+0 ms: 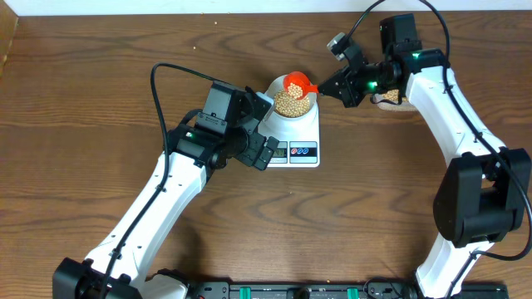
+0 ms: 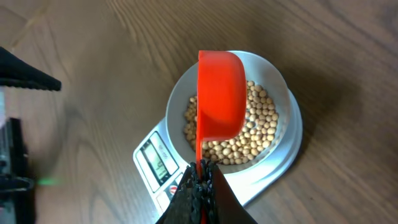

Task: Scoop item into bowl and weigh 50g on scale
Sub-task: 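Keep trickling beans from the scoop into the bowl, right gripper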

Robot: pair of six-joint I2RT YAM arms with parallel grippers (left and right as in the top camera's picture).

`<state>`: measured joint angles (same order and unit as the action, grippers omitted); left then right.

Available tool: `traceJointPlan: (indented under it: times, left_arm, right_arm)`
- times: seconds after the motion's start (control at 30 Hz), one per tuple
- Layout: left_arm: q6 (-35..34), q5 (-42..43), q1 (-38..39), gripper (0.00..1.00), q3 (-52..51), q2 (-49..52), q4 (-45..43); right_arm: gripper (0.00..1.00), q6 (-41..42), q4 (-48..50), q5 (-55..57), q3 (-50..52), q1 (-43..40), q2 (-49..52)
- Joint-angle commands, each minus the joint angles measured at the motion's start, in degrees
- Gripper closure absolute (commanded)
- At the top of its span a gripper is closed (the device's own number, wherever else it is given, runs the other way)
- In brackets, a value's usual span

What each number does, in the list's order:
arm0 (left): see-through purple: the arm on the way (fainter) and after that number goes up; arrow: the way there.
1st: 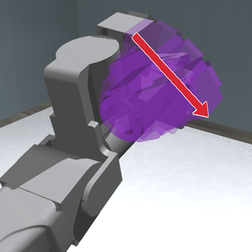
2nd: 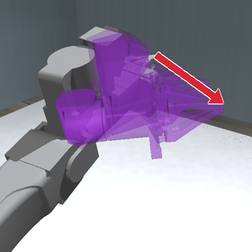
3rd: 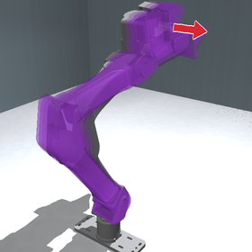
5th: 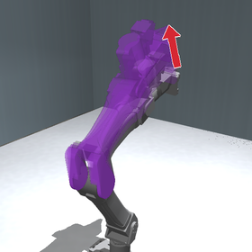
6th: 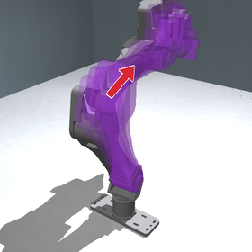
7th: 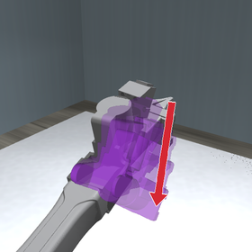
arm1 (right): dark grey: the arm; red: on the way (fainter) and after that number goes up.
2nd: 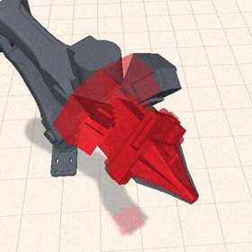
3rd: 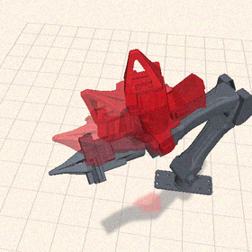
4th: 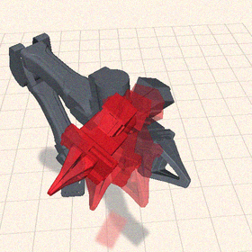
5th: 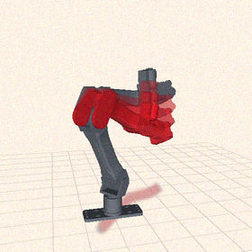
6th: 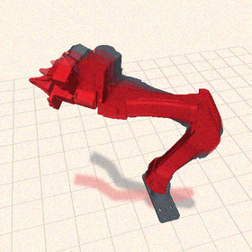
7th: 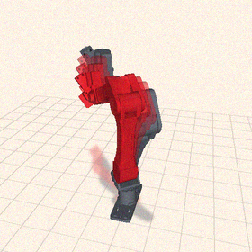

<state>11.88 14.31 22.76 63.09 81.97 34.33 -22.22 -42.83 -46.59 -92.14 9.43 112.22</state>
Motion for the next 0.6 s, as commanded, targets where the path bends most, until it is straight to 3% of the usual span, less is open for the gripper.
traceJointPlan:
  times: [0.0,0.57]
  left_arm:
    - [0.5,0.5,-0.1,0.02,0.0,0.0,0.2]
    - [0.5,0.5,-0.1,0.02,0.0,0.0,0.2]
  right_arm:
    - [0.99,3.7,0.0,-2.3,-1.0,-0.8,-2.1]
    - [0.99,4.0,0.3,-2.4,-1.0,-1.0,-2.1]
